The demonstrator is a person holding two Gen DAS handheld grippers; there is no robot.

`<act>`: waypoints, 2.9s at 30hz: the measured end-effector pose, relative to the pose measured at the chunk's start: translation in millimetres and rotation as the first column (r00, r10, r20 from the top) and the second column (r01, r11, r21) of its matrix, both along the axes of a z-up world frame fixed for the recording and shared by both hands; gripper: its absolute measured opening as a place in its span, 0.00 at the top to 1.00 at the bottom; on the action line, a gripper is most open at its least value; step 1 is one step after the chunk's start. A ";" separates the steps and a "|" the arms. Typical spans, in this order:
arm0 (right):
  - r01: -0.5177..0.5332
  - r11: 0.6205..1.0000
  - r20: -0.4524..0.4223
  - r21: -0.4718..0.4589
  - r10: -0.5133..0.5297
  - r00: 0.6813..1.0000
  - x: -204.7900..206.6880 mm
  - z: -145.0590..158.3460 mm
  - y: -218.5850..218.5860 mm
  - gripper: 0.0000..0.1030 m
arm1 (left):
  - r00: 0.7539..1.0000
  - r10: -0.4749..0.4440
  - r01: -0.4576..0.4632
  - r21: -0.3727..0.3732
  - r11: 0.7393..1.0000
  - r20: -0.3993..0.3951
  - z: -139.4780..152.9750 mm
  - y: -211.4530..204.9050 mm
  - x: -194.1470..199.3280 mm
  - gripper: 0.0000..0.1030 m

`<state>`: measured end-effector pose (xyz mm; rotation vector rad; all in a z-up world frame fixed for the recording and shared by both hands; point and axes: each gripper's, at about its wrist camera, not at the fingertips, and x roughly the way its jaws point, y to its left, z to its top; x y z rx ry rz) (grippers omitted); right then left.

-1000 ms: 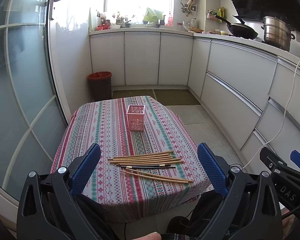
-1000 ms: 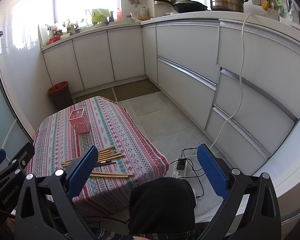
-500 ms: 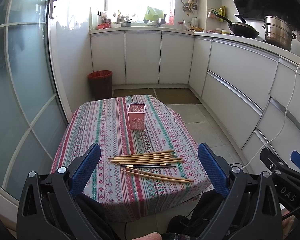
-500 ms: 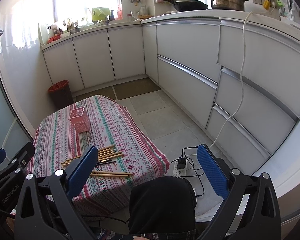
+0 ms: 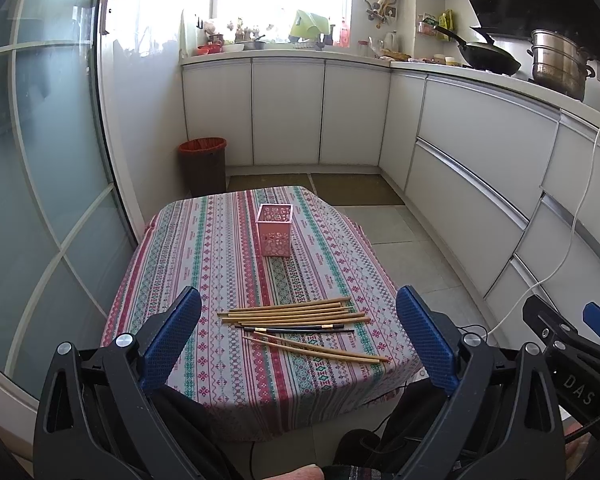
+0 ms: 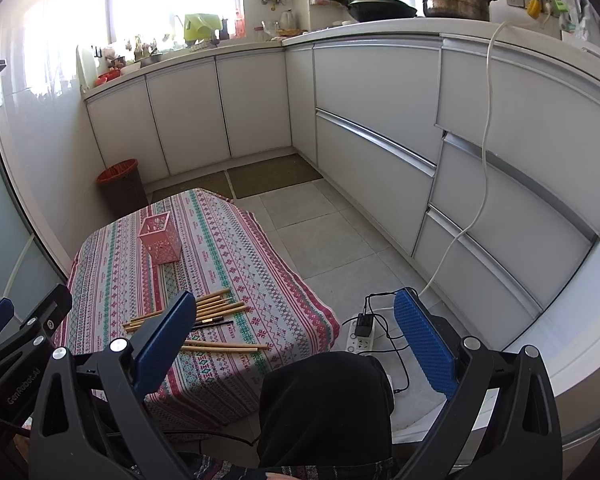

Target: Organize utensils

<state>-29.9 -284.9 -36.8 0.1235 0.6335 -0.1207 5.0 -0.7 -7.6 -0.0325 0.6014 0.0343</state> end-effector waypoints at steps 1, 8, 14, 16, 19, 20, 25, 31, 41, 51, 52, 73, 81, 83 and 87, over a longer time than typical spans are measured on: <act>0.001 1.000 0.001 0.000 -0.001 1.000 -0.2 -0.3 0.3 0.07 | 1.000 0.000 0.000 0.000 1.000 0.001 0.3 -0.1 0.1 0.09; 0.000 1.000 0.000 -0.002 0.000 1.000 -0.3 -0.7 1.3 0.06 | 1.000 0.001 -0.001 0.000 1.000 -0.002 -0.1 0.9 0.8 0.09; -0.001 1.000 -0.001 -0.003 0.001 1.000 -0.3 -0.9 1.6 0.06 | 1.000 0.003 -0.003 0.000 1.000 -0.004 0.5 1.7 2.0 0.09; -0.001 1.000 -0.002 -0.002 0.001 1.000 0.3 -0.9 1.2 0.06 | 1.000 0.002 -0.002 0.000 1.000 -0.005 0.4 1.8 2.1 0.09; -0.002 1.000 -0.004 -0.001 0.002 1.000 -0.1 -1.2 1.6 0.06 | 1.000 0.002 -0.002 0.001 1.000 -0.006 0.6 2.3 2.1 0.09; -0.002 1.000 -0.004 -0.001 0.002 1.000 -0.2 -1.3 1.9 0.06 | 1.000 0.001 -0.001 0.002 1.000 -0.006 0.6 2.1 2.5 0.09; -0.002 1.000 -0.006 0.001 0.002 1.000 0.2 -1.1 1.5 0.06 | 1.000 0.002 -0.002 0.003 1.000 -0.008 0.1 0.9 2.9 0.09; -0.003 1.000 -0.007 0.001 0.003 1.000 0.6 -1.2 0.9 0.06 | 1.000 0.000 0.000 0.002 1.000 -0.013 -3.4 1.5 4.1 0.09; 0.010 1.000 -0.015 0.014 -0.010 1.000 2.6 -5.6 -3.3 0.07 | 0.999 0.017 -0.018 -0.017 1.000 -0.041 -9.0 10.4 11.1 0.07; -0.054 0.982 -0.148 0.179 0.081 0.986 64.4 -66.6 -17.6 0.07 | 0.984 -0.140 0.149 0.074 0.986 -0.110 -44.6 18.0 73.4 0.07; -0.062 0.971 -0.193 0.232 0.109 0.975 75.4 -80.1 -21.0 0.07 | 0.970 -0.187 0.205 0.109 0.973 -0.156 -54.6 13.0 86.8 0.07; 0.002 0.819 -0.399 0.574 0.277 0.874 193.5 -203.2 -51.0 0.07 | 0.523 -0.330 0.531 -0.003 0.847 -0.786 -246.8 -77.7 332.2 0.18; 0.081 0.789 -0.473 0.609 0.280 0.835 197.5 -222.7 -46.5 0.09 | 0.445 -0.354 0.576 -0.040 0.817 -0.823 -262.0 -71.1 344.5 0.43; 0.097 0.778 -0.489 0.621 0.288 0.823 198.1 -224.2 -40.2 0.13 | 0.446 -0.360 0.592 -0.031 0.806 -0.819 -257.2 -65.0 345.2 0.56; 0.186 0.748 -0.553 0.637 0.276 0.786 197.7 -233.8 -28.2 0.31 | 0.493 -0.373 0.599 -0.004 0.801 -0.786 -243.3 -41.4 348.5 0.86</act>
